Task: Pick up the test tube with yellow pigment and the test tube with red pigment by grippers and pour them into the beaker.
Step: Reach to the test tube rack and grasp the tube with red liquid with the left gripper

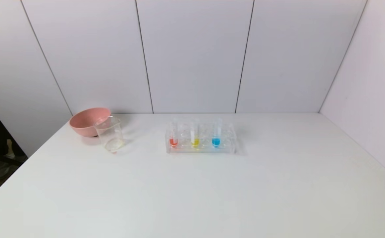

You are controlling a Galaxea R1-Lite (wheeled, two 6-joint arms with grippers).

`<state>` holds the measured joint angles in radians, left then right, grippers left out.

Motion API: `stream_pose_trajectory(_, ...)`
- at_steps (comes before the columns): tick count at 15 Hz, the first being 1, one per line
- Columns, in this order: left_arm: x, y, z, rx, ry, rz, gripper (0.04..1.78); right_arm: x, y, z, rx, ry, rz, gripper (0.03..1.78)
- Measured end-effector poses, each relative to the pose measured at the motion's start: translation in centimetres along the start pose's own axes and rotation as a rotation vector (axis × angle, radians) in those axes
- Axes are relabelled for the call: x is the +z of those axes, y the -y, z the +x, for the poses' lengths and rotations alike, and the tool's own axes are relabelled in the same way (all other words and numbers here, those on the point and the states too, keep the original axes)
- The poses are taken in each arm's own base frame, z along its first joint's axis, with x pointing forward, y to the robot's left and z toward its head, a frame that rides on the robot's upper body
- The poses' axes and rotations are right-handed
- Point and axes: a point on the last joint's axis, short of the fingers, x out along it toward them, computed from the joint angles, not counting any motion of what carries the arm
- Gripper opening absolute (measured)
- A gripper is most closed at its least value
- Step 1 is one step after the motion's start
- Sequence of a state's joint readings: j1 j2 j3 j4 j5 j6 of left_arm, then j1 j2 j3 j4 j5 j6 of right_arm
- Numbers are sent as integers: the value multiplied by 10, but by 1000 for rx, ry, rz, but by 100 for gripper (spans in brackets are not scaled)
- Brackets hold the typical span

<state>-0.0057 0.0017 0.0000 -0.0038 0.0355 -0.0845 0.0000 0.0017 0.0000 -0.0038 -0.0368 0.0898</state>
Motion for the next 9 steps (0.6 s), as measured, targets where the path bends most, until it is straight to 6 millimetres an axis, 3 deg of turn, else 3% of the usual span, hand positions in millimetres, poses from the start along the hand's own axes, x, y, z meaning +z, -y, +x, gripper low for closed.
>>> stream_pose_trajectory(4, 4, 0, -1, -1, 8, 4, 176, 0, 0, 0, 0, 0, 0, 171)
stream_pose_trajectory(6, 23, 2, -4, -24, 35, 1, 176, 0, 0, 0, 0, 0, 0, 171)
stream_pose_trajectory(9, 71, 7, -1, -68, 58, -4, 176, 0, 0, 0, 0, 0, 0, 171)
